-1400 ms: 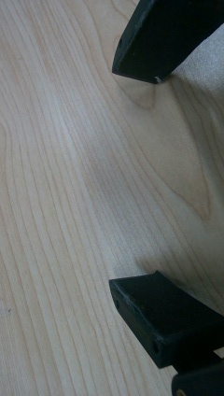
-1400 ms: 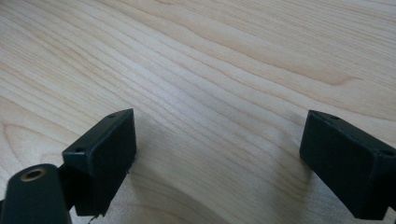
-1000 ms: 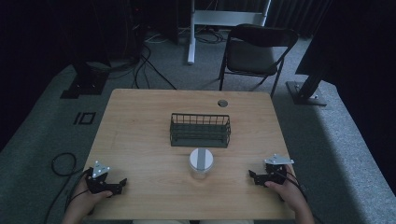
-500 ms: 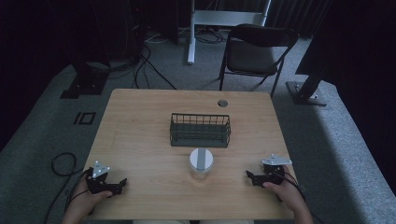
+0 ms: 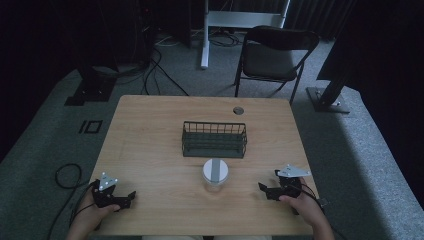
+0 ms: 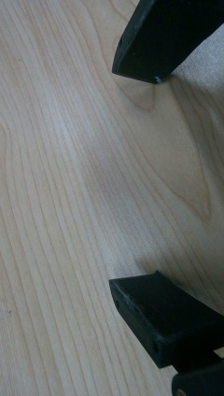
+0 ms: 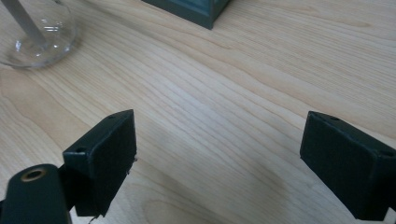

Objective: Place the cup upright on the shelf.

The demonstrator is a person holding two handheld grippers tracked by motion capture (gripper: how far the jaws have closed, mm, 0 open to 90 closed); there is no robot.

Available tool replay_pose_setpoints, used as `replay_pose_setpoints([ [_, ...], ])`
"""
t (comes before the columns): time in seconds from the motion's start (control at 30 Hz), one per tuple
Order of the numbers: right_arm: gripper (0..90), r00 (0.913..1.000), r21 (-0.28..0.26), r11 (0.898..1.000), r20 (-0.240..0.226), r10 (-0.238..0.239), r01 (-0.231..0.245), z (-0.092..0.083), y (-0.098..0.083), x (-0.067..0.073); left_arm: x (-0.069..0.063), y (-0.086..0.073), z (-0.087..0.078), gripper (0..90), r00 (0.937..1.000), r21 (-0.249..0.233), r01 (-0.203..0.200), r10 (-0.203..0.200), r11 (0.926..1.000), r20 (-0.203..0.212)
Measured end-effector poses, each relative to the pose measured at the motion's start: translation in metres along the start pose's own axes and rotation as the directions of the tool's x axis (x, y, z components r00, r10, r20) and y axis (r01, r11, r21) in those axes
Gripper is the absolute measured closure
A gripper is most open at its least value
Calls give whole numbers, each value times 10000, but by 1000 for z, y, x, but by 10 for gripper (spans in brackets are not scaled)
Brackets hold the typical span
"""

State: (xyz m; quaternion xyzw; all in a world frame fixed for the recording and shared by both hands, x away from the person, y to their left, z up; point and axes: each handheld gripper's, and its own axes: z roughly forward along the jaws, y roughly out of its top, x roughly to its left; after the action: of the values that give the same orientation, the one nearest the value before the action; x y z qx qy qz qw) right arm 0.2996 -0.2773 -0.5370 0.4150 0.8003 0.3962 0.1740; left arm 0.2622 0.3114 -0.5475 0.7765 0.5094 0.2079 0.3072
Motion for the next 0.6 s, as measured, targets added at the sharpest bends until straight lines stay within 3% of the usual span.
replay_pose_setpoints([
  [0.4,106,9961,-145,9986,-714,-512,503,8,7,20,0,0,0,17,10000,2,1,-1,10000,4],
  [0.6,106,9860,-385,9962,-1446,-833,785,15,10,35,0,0,0,17,10000,1,-1,1,10000,4],
])
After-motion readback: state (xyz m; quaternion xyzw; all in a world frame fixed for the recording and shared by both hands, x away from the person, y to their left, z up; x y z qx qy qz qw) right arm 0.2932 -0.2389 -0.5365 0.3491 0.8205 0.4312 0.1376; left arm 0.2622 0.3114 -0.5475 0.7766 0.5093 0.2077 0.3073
